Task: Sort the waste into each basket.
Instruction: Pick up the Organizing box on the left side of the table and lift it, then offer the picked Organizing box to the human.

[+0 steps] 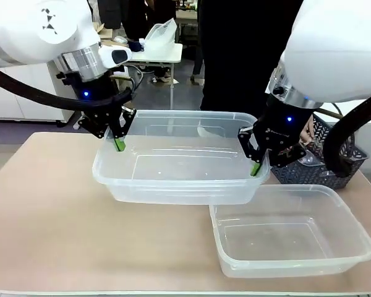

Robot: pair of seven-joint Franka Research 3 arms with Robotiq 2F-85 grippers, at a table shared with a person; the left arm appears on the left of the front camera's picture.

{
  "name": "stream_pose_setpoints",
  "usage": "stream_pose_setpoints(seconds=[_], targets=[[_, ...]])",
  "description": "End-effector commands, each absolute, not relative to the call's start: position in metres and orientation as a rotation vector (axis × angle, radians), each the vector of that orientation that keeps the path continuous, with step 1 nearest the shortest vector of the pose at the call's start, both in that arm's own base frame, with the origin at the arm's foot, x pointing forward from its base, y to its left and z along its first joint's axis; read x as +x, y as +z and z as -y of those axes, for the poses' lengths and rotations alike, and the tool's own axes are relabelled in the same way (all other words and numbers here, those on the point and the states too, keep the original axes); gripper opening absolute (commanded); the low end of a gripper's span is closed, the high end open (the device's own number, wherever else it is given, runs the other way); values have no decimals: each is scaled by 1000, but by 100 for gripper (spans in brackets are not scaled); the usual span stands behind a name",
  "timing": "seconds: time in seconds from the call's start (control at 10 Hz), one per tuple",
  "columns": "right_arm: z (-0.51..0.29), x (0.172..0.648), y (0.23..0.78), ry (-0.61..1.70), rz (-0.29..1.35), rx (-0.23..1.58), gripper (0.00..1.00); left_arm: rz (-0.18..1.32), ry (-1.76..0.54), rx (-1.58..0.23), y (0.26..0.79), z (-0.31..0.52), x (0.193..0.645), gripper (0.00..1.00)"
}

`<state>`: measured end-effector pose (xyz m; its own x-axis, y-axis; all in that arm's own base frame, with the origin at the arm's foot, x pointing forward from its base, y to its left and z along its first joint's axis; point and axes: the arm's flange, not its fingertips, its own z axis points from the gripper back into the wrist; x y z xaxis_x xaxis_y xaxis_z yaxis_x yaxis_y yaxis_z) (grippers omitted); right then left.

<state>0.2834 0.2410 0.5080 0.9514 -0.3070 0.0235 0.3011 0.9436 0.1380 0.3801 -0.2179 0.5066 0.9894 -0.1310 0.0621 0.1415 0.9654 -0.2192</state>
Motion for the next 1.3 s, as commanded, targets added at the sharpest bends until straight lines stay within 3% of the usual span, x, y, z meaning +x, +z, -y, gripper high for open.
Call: stream_pose_setpoints(seconds=[0.0,1.2], targets=[[-233,289,510,-337,47,145,5,54,-147,-221,510,220,383,3],[-233,289,510,-337,47,145,5,54,-147,-221,510,220,383,3]])
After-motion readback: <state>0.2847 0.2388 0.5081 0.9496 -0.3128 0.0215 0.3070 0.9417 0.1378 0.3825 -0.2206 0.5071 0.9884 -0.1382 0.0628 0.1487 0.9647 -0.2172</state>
